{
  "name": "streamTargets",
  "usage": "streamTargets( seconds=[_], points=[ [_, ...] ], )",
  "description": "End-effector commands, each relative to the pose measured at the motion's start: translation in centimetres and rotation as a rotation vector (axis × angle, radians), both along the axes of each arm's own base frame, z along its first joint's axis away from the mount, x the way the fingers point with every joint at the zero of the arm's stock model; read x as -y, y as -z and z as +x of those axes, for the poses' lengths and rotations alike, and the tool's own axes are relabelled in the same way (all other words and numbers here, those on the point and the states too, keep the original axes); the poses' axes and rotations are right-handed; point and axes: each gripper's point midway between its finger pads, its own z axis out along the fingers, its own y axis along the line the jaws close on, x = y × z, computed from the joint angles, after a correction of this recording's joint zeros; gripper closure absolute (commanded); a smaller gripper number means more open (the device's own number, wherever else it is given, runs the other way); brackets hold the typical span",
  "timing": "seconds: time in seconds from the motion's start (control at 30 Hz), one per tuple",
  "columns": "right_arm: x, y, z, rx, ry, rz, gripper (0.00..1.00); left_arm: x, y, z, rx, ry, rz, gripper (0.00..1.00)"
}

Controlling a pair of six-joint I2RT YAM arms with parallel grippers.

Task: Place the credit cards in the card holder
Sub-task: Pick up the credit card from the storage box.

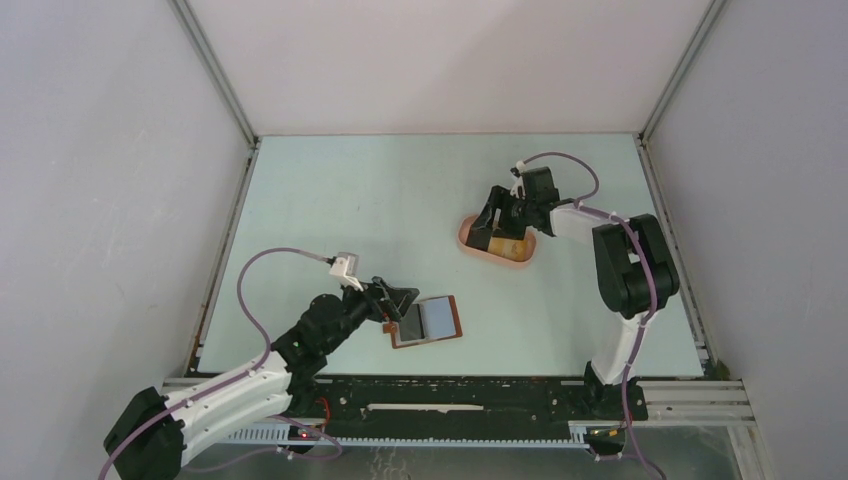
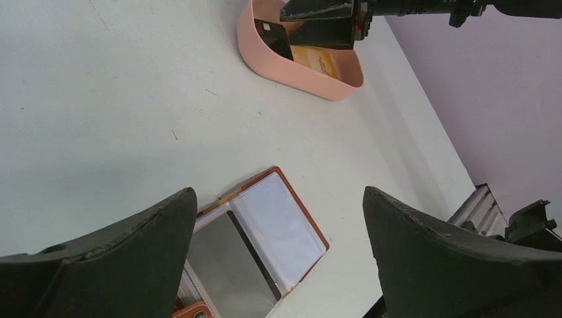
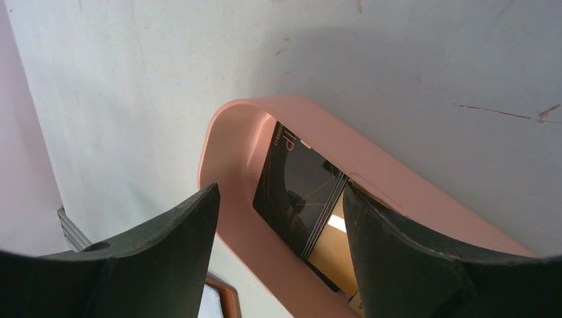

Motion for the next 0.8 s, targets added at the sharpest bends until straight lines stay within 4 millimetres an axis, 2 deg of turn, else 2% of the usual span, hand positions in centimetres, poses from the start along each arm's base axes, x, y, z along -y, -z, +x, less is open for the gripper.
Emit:
streamTargets(
  seconds=[0.0, 0.4, 0.77],
  points=[
    [0.0, 0.1, 0.8, -0.006, 0.043, -0.036, 0.22, -0.5, 0.3, 0.2, 0.01, -0.025, 0.0, 0.0],
    [-1.1, 2.0, 0.0, -0.074, 0.034, -0.014, 0.18, -0.7, 0.4, 0.1, 0.011, -0.03, 0.0, 0.0],
    [-2.9, 0.2, -0.7, -0.104, -0.044, 0.16, 0.19, -0.7, 0.4, 0.1, 0.009, -0.033, -0.004, 0.0]
  ],
)
